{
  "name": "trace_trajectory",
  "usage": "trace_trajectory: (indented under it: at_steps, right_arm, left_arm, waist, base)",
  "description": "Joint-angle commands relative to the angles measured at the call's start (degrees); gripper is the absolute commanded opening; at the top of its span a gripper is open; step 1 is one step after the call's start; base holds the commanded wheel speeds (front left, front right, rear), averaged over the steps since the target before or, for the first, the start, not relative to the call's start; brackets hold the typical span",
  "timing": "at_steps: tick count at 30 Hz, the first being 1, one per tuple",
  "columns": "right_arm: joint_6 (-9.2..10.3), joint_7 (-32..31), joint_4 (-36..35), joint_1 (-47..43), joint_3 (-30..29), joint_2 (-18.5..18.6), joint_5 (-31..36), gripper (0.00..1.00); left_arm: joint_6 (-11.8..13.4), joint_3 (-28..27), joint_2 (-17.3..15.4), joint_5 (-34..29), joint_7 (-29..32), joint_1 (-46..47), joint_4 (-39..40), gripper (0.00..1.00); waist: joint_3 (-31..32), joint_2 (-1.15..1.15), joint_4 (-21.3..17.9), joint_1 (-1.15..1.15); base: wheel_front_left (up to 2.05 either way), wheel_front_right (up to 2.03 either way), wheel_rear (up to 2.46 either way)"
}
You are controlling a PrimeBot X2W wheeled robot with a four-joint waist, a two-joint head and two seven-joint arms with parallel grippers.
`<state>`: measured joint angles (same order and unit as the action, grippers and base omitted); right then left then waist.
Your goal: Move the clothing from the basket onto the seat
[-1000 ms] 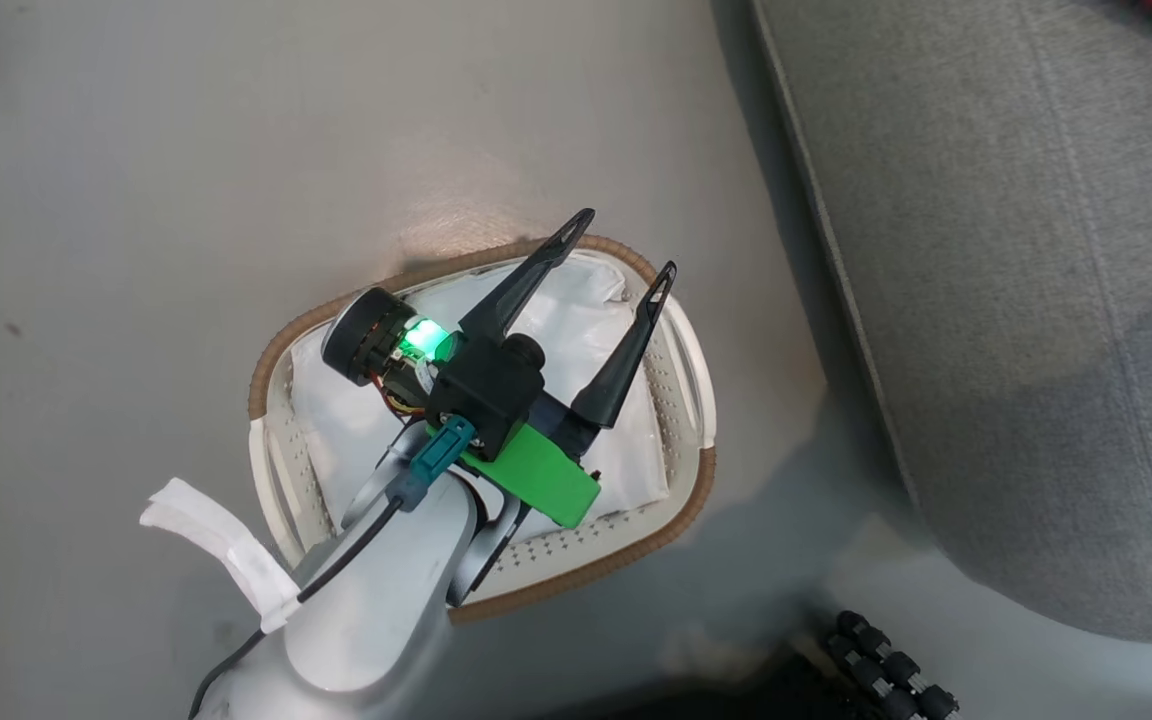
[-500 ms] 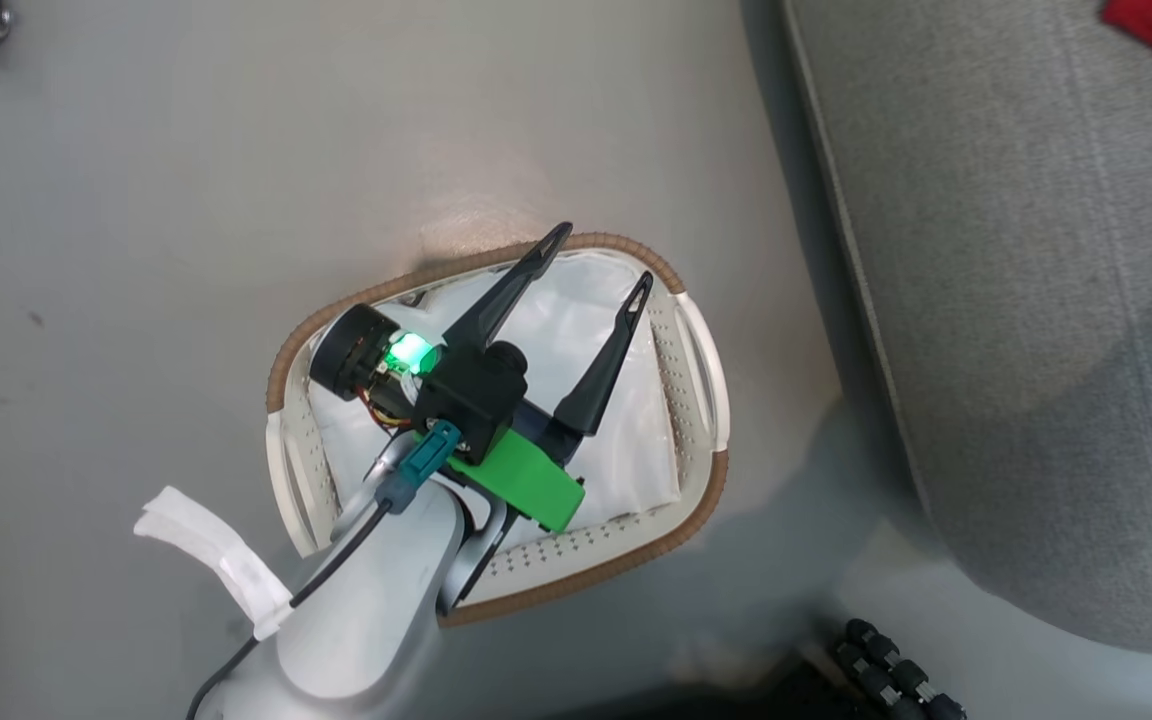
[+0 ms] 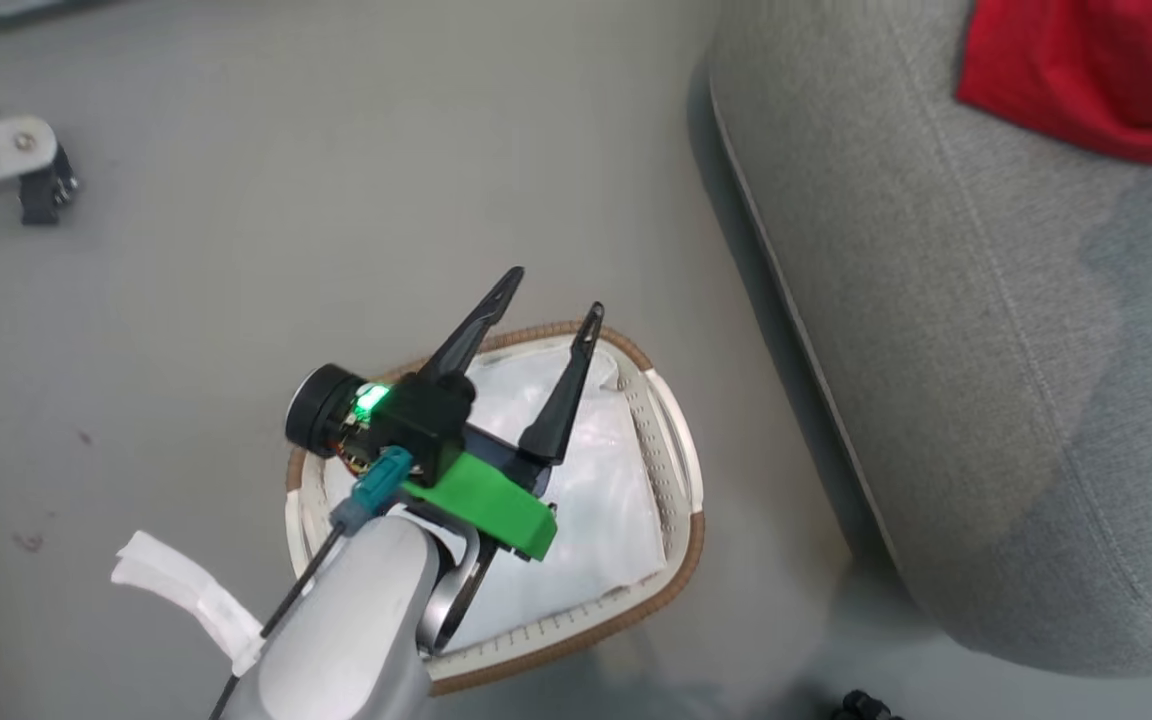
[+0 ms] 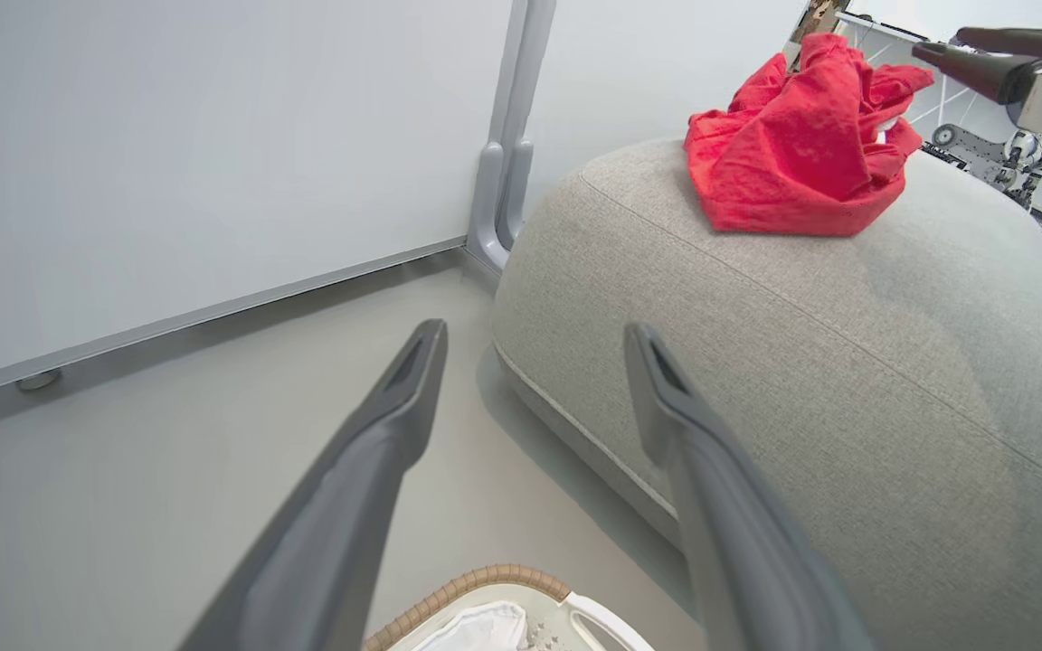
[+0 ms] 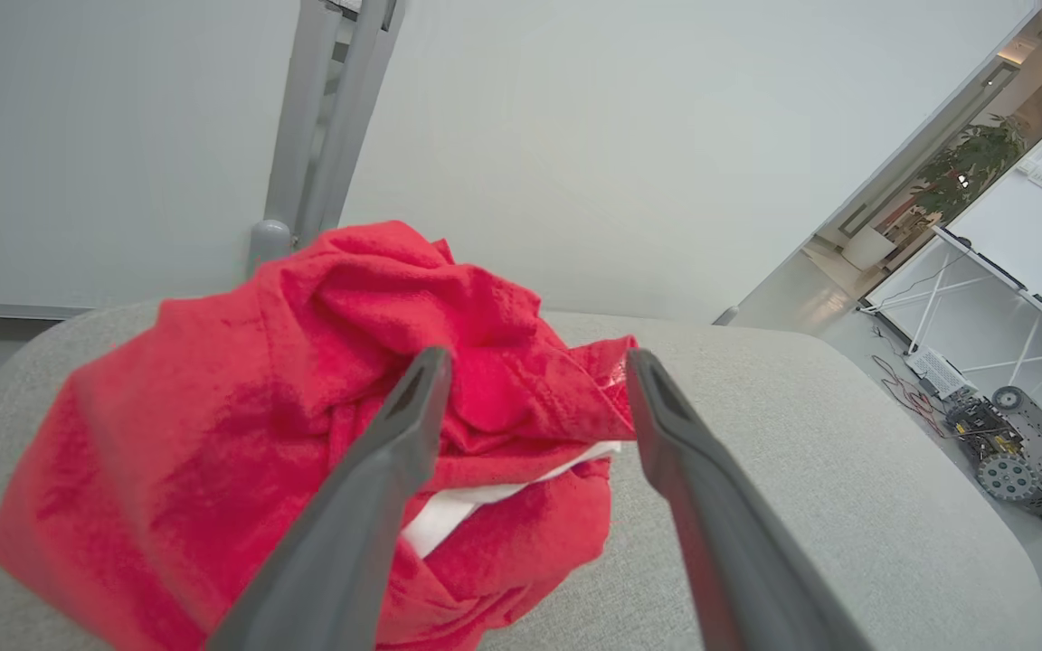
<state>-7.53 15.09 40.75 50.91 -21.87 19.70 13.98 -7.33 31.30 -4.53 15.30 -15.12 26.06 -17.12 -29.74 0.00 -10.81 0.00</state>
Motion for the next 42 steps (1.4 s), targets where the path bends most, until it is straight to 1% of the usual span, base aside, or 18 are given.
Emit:
trace_trajectory:
  at_steps: [1,3,7,10,14,17,21,25,28,30,34,40,42]
  right_arm:
    - [0.08,0.1,-0.3,-1.3,0.8,0.7,-0.3,1.00]
    - [0.08,0.1,-0.5,-1.8,2.2,0.6,-0.6,1.00]
    - [0.08,0.1,-0.1,-2.6,4.6,-0.7,-2.3,1.00]
    - [0.08,0.1,0.0,-3.7,6.6,-2.3,-3.5,1.00]
    - [0.08,0.1,-2.1,-6.7,8.9,-5.0,-6.4,1.00]
    - [0.08,0.1,-4.6,-10.7,11.5,-7.7,-7.8,1.00]
    - [0.08,0.1,-8.1,-16.4,12.8,-10.5,-9.7,1.00]
    - [0.08,0.1,-12.1,-22.7,11.9,-14.4,-11.1,1.00]
    - [0.08,0.1,-14.6,-27.2,11.4,-16.0,-12.5,1.00]
    - [0.08,0.1,-16.2,-30.4,11.3,-16.6,-13.7,1.00]
    - [0.07,0.1,-18.2,-36.2,15.0,-16.7,-18.9,1.00]
    - [0.08,0.1,-20.7,-42.9,19.8,-16.7,-21.4,1.00]
    - [0.08,0.1,-21.2,-44.2,20.5,-16.6,-21.6,1.00]
  left_arm:
    - [-0.2,-0.9,0.4,1.3,0.0,-1.6,-0.2,1.00]
    - [-0.1,-2.4,0.8,2.1,0.0,-2.4,0.1,1.00]
    - [0.0,-5.6,1.2,4.6,0.0,-5.2,1.1,1.00]
    - [0.7,-7.9,1.5,4.6,0.0,-7.3,1.6,1.00]
    - [1.7,-12.0,1.5,4.9,0.0,-10.5,2.5,1.00]
    - [2.5,-15.5,1.6,4.4,0.0,-13.2,3.3,1.00]
    - [3.1,-19.0,1.6,3.6,0.0,-16.6,3.6,1.00]
    - [3.3,-21.4,1.6,3.0,0.0,-20.0,3.8,1.00]
    - [3.5,-22.4,1.6,3.1,0.0,-22.2,3.6,1.00]
    - [3.6,-23.1,1.6,3.3,0.0,-23.8,3.3,1.00]
    - [4.0,-24.3,1.6,4.1,0.0,-27.0,3.4,1.00]
    - [4.1,-25.2,1.6,4.7,0.0,-30.0,4.0,1.00]
    - [4.0,-25.3,1.6,4.9,0.0,-30.5,4.1,1.00]
  waist:
    - [7.3,0.00,0.8,0.00]
    - [9.8,0.00,1.7,0.00]
    - [14.2,0.00,3.5,0.00]
    - [17.1,0.00,5.3,0.00]
    - [20.2,0.00,7.8,0.00]
    - [21.9,0.00,9.8,0.00]
    - [23.6,0.00,12.2,0.00]
    - [25.2,0.00,14.2,0.00]
    - [26.3,0.00,15.0,0.00]
    - [27.2,0.00,15.5,0.00]
    - [28.8,0.00,15.8,0.00]
    - [30.3,0.00,15.3,0.00]
    - [30.5,0.00,15.0,0.00]
  base:
    - [0.00,0.00,0.00]
    - [0.00,0.00,0.00]
    - [0.00,0.00,0.00]
    - [0.00,0.00,0.00]
    - [0.00,0.00,0.00]
    - [0.00,0.00,0.00]
    - [0.00,0.00,0.00]
    - [0.00,0.00,0.00]
    - [0.00,0.00,0.00]
    - [0.00,0.00,0.00]
    - [0.00,0.00,0.00]
    - [0.00,0.00,0.00]
    - [0.00,0.00,0.00]
